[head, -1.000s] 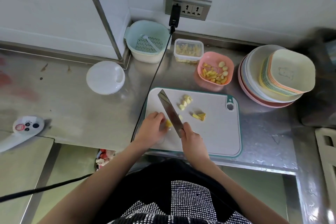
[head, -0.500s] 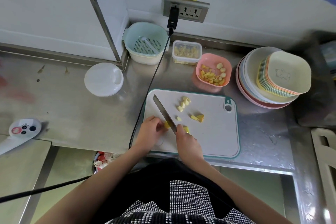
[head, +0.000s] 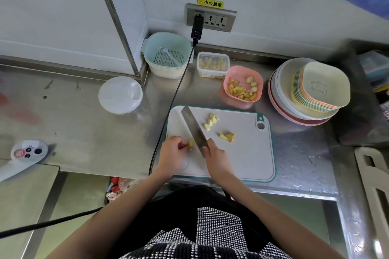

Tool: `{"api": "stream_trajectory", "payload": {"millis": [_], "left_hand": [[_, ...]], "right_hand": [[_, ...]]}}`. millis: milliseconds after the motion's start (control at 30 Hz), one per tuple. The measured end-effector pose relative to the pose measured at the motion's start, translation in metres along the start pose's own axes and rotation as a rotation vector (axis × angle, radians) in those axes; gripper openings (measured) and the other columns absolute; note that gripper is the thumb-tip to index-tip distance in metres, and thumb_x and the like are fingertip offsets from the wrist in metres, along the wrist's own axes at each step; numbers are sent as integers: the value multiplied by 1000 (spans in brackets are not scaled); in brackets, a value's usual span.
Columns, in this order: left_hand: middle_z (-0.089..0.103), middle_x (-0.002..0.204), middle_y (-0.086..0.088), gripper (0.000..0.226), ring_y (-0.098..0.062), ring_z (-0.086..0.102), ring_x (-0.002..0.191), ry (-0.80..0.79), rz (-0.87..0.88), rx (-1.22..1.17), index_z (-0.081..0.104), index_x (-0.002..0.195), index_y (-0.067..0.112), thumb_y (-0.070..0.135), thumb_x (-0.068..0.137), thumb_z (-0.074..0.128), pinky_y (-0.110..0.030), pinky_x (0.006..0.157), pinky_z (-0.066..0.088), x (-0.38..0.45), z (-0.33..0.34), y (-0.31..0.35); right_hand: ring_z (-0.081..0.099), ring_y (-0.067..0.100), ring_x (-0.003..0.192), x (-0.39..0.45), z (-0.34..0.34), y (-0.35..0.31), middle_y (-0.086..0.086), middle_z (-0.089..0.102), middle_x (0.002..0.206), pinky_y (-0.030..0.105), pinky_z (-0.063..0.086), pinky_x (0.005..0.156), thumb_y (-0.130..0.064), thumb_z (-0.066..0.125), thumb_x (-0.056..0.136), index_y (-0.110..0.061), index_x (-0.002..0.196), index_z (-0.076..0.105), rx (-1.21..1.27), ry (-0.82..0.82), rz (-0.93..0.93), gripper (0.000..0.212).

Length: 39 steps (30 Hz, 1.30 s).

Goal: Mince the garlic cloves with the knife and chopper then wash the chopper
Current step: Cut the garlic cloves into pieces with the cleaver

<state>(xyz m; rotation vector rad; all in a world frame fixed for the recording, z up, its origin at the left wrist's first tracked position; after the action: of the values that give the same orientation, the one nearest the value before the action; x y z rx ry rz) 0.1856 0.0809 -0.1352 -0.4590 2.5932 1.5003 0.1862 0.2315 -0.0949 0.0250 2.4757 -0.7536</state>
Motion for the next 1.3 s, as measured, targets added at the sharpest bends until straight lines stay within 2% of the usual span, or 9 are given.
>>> {"api": "stream_trajectory", "payload": {"millis": [100, 233, 367, 533, 933, 1067, 1133, 1200, 1300], "left_hand": [[68, 86, -7, 10, -15, 63, 77, 22, 25, 11, 71, 87, 6, 0, 80, 71, -15, 72, 48, 1, -2, -1], [67, 89, -4, 22, -11, 60, 79, 70, 28, 13, 68, 97, 5, -9, 82, 62, -3, 71, 42, -4, -9, 0], [65, 85, 0, 14, -11, 59, 76, 86, -5, 45, 65, 91, 10, -1, 83, 66, -3, 68, 41, -8, -15, -4], [65, 81, -2, 11, -13, 61, 75, 67, 9, 33, 64, 85, 11, 1, 82, 69, -10, 69, 45, -9, -14, -6], [63, 80, 2, 8, 1, 54, 70, -4, 61, 61, 69, 82, 11, 4, 80, 72, -3, 67, 38, -10, -11, -5], [61, 79, -1, 11, -2, 52, 70, -3, 47, 75, 66, 81, 9, 15, 80, 76, -6, 65, 37, -8, -10, -3], [57, 77, 2, 18, -2, 49, 68, -2, 37, 90, 63, 80, 9, 22, 80, 76, -8, 64, 37, -5, -8, -1], [55, 74, 3, 22, -4, 47, 65, 11, 24, 117, 60, 76, 11, 27, 82, 74, -12, 61, 35, -2, -6, 0], [53, 72, -1, 23, -16, 48, 65, 35, 5, 149, 54, 71, 13, 22, 86, 69, -21, 58, 27, 2, -7, -1]], "right_hand": [[51, 32, 69, -10, -9, -4, 13, 55, 79, 36, 38, 60, -26, 32, 103, -18, 94, 32, 60, 86, -42, 12], [47, 28, 67, -12, -8, -6, 9, 53, 78, 33, 36, 59, -27, 31, 103, -15, 103, 37, 24, 78, -63, 13], [47, 28, 68, -14, -3, -9, 7, 52, 83, 32, 34, 59, -27, 28, 104, -12, 117, 39, -81, 74, -84, 23], [48, 29, 68, -12, 2, -8, 14, 57, 88, 33, 35, 58, -26, 29, 104, -10, 113, 39, -90, 53, -81, 21], [47, 28, 71, -2, 16, -8, 16, 56, 100, 33, 38, 61, -26, 28, 105, -11, 116, 37, -250, -47, -31, 21], [47, 28, 73, 4, 12, -3, 13, 55, 89, 34, 37, 63, -28, 31, 103, -12, 107, 40, -129, -92, -20, 18], [45, 25, 69, 7, 6, 0, 3, 49, 75, 32, 36, 63, -26, 35, 102, -19, 89, 40, 27, -105, -14, 15], [41, 20, 62, 6, 0, 0, 0, 44, 67, 32, 33, 59, -24, 36, 100, -23, 76, 33, 84, -73, -17, 24], [39, 19, 58, -1, -2, 2, 1, 45, 66, 32, 30, 54, -24, 35, 101, -21, 85, 33, 92, -23, -32, 16]]}}
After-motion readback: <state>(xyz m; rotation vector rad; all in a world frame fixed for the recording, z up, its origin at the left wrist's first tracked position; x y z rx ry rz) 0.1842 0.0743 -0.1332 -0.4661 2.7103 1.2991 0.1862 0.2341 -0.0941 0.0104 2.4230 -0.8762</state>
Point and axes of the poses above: each hand's wrist, its own x-axis towards the middle knuckle, its own z-axis out of the palm, y = z × x, the point moved 7 cm from there along x, towards the middle knuckle
